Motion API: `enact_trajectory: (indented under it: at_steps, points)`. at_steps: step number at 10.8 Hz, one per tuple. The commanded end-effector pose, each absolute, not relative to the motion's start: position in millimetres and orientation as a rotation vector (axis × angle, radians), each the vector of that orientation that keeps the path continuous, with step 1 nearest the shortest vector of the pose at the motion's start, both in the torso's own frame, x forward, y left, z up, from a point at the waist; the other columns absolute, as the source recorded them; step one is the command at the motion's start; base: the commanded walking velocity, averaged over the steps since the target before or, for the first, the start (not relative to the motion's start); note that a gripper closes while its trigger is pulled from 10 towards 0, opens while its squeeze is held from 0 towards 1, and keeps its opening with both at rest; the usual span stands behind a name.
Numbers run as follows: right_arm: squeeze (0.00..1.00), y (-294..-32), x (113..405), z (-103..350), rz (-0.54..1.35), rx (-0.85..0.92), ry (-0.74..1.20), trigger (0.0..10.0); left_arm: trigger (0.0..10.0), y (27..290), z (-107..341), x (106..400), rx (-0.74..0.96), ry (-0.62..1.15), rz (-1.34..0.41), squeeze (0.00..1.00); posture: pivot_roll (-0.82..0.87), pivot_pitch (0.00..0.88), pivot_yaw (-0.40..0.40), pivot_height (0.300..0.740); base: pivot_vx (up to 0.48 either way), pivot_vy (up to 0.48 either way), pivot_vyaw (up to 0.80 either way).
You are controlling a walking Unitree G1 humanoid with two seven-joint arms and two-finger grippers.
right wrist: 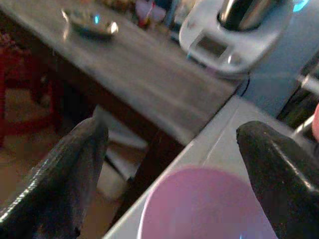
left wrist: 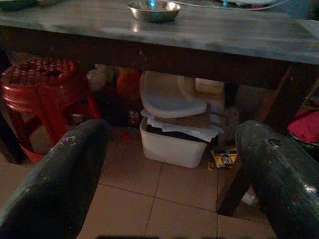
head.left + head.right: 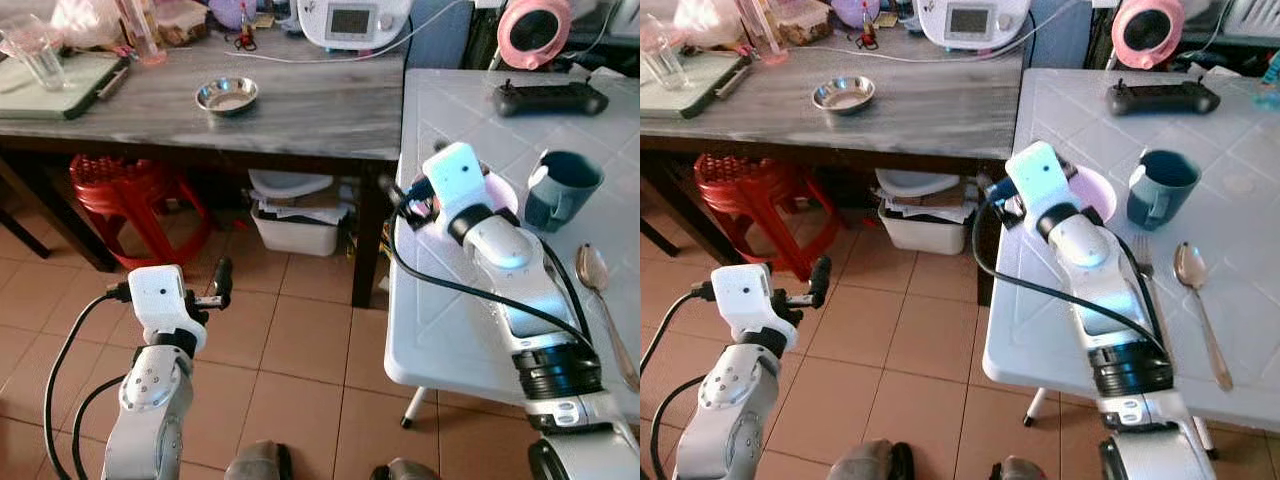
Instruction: Setting the table
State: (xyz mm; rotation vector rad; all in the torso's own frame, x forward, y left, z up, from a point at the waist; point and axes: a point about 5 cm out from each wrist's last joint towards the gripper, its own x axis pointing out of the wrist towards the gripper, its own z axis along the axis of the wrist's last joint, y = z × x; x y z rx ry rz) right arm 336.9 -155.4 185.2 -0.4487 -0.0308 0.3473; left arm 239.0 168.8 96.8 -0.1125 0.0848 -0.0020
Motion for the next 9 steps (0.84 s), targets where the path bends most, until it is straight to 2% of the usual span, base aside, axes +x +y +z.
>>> enact_trajectory:
  at_steps: [1,3,4,5,6,9]
  points:
    - [1.0,-154.0,332.7,184.7,0.361,-0.418,0.002,10.0,10.0,169.3,97.7,237.8,-0.114,0.091,-0.009,0.0,0.02,0.067,0.07,0.74,0.0,0.0,0.0]
    - [1.0,-151.3,324.1,178.8,0.392,-0.412,0.054,10.0,10.0,167.3,94.9,236.3,-0.12,0.109,-0.023,0.0,0.01,0.071,0.074,0.74,0.0,0.0,0.0]
    - [0.77,-148.4,320.6,178.6,0.423,-0.39,0.081,10.0,10.0,167.1,94.6,236.7,-0.119,0.112,-0.03,0.0,0.01,0.071,0.072,0.74,0.0,0.0,0.0]
    - [0.32,-147.6,317.3,178.2,0.436,-0.377,0.109,10.0,10.0,167.1,94.1,236.9,-0.119,0.114,-0.037,0.0,0.01,0.071,0.071,0.74,0.0,0.0,0.0]
    - [0.0,-146.9,313.5,175.0,0.467,-0.365,0.143,10.0,10.0,167.0,93.6,237.2,-0.121,0.118,-0.039,0.0,0.0,0.072,0.07,0.74,0.0,0.0,0.0]
    - [0.0,-150.8,308.1,165.4,0.497,-0.39,0.221,10.0,10.0,161.5,90.0,234.6,-0.132,0.14,-0.061,0.0,0.0,0.073,0.065,0.74,0.0,0.0,0.0]
